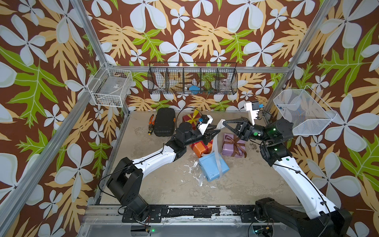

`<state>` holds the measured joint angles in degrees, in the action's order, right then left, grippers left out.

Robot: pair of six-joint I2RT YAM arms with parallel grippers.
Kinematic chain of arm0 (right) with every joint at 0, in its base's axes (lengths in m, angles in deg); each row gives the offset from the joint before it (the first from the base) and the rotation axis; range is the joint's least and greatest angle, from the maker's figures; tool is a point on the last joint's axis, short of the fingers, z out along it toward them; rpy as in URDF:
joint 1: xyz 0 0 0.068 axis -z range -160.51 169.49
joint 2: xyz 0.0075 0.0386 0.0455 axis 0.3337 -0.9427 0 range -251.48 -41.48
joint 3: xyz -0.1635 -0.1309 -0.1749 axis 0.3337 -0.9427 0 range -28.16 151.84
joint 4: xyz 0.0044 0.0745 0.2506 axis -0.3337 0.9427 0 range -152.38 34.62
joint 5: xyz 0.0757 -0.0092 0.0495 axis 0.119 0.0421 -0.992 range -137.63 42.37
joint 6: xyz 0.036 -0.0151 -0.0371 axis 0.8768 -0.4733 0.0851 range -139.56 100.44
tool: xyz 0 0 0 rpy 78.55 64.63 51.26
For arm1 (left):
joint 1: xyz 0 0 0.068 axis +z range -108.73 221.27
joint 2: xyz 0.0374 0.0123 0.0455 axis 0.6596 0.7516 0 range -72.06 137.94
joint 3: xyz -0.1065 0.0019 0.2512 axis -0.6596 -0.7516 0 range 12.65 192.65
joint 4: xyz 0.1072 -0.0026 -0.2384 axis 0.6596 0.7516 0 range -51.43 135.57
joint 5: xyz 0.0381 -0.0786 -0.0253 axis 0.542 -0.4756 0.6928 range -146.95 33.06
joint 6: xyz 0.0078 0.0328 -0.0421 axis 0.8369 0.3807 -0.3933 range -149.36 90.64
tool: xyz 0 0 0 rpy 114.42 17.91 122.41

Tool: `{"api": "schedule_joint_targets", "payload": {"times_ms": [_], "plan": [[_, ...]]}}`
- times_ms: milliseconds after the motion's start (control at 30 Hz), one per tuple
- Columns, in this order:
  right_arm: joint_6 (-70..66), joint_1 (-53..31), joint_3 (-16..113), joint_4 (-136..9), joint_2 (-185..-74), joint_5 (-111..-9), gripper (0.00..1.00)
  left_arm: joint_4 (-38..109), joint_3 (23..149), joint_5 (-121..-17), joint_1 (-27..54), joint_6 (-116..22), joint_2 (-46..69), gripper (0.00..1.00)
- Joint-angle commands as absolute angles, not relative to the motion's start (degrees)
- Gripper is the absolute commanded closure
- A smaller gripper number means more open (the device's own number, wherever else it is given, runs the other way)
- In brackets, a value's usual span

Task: Untie the ribbon bows on the gift boxes
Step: Pull the ribbon from the gift box.

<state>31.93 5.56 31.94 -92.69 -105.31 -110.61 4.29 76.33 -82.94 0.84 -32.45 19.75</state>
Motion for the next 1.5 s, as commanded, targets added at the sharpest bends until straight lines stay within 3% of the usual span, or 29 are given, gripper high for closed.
{"api": "schedule_joint_targets", "payload": {"times_ms": [0,167,300,333,400,433,467,600,700,1000,1333,1467], "plan": [[29.22,5.78,32.56,-91.80,-105.42,-109.67,1.00,3.98,75.82,-85.92,0.97,-33.13,19.06,1.00],[26.57,6.09,32.65,-89.40,-106.28,-107.85,1.00,4.32,73.68,-87.90,0.95,-35.58,16.71,1.00],[18.88,6.22,32.48,-79.72,-106.45,-100.24,1.00,7.67,73.13,-84.75,0.93,-40.46,13.96,1.00],[18.08,6.22,31.88,-78.63,-106.67,-98.70,0.90,8.17,72.62,-83.67,0.88,-41.95,13.13,1.00],[15.65,6.22,31.34,-74.25,-107.41,-95.01,0.46,9.62,71.53,-82.69,0.94,-44.50,11.36,1.00],[14.31,6.18,31.50,-71.45,-107.85,-92.55,0.08,9.64,70.84,-82.97,0.93,-45.76,10.58,1.00],[12.53,6.22,31.88,-67.98,-108.45,-89.15,0.00,9.92,70.10,-83.20,0.94,-47.46,9.75,1.00],[4.27,6.22,34.31,-54.12,-110.21,-71.62,0.00,19.32,70.96,-80.64,0.95,-51.23,7.98,1.00],[1.31,6.22,31.58,-51.75,-108.78,-64.92,0.00,27.06,72.72,-77.32,1.50,-52.18,7.00,1.00],[1.64,6.22,15.42,-56.66,-105.18,-68.06,0.00,25.13,74.66,-81.34,3.70,-60.95,1.39,1.00],[4.04,5.76,5.23,-63.41,-101.15,-77.09,0.00,24.56,84.23,-83.74,3.68,-60.68,12.66,1.00],[3.60,2.03,2.04,-66.28,-100.65,-77.78,0.00,25.39,88.17,-85.43,3.65,-60.13,15.20,1.00]]}}
